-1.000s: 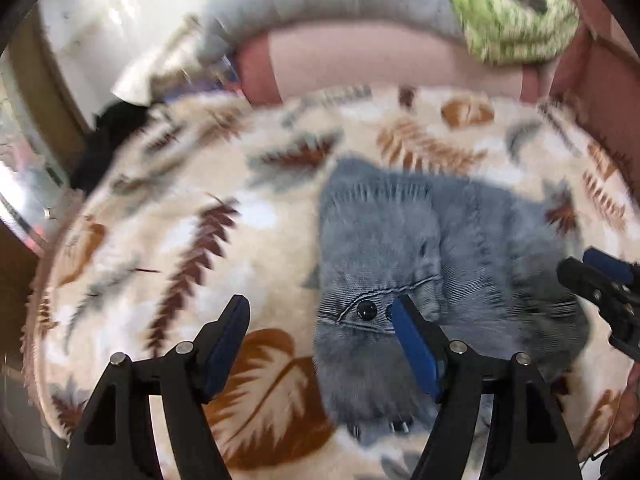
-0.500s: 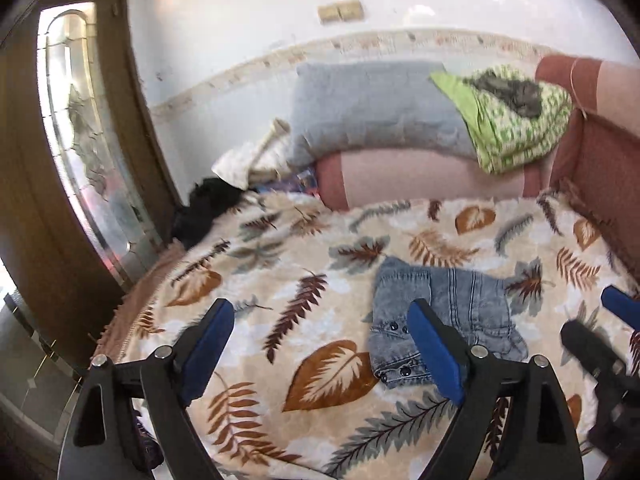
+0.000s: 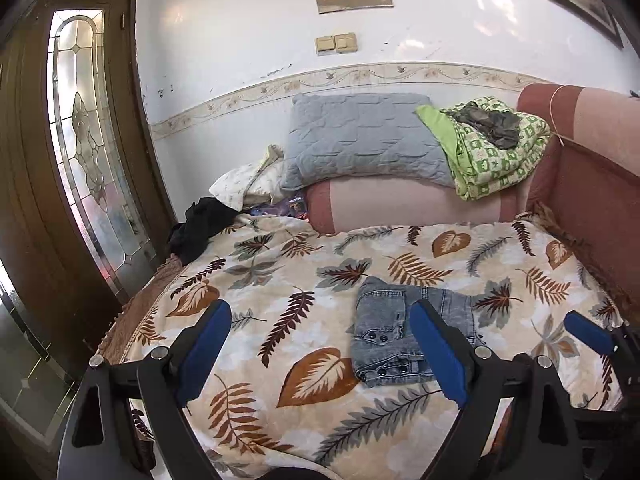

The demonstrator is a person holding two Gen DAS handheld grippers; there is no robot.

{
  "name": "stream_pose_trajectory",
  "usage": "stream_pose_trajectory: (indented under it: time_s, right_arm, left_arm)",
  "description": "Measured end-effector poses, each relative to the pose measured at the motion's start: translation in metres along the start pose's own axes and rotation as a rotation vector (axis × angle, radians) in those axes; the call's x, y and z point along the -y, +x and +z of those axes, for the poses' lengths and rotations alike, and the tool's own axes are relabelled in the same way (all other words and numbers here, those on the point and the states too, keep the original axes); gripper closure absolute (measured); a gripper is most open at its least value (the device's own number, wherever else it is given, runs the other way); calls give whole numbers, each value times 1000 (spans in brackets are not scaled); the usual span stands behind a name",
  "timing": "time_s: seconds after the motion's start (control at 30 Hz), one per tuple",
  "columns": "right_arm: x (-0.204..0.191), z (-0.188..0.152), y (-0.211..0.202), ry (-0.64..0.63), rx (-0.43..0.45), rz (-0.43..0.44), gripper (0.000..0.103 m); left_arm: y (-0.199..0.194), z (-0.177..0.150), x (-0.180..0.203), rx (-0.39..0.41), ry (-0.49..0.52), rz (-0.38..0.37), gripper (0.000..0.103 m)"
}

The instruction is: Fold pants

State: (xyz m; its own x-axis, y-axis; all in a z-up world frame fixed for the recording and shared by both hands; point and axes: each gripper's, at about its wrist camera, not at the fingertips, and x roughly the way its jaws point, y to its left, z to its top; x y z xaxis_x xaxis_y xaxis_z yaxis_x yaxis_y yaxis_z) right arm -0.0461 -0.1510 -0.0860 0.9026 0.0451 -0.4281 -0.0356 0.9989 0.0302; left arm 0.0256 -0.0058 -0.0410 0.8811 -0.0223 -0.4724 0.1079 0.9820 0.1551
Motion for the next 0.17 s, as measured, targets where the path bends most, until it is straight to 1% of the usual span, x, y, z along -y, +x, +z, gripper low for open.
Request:
stream_pose_trajectory:
  time_s: [0.17]
  right_arm:
    - [1,-2,7,-6,-10,-1,27]
  left_arm:
    - [5,0,0,-8,-5,-15,12]
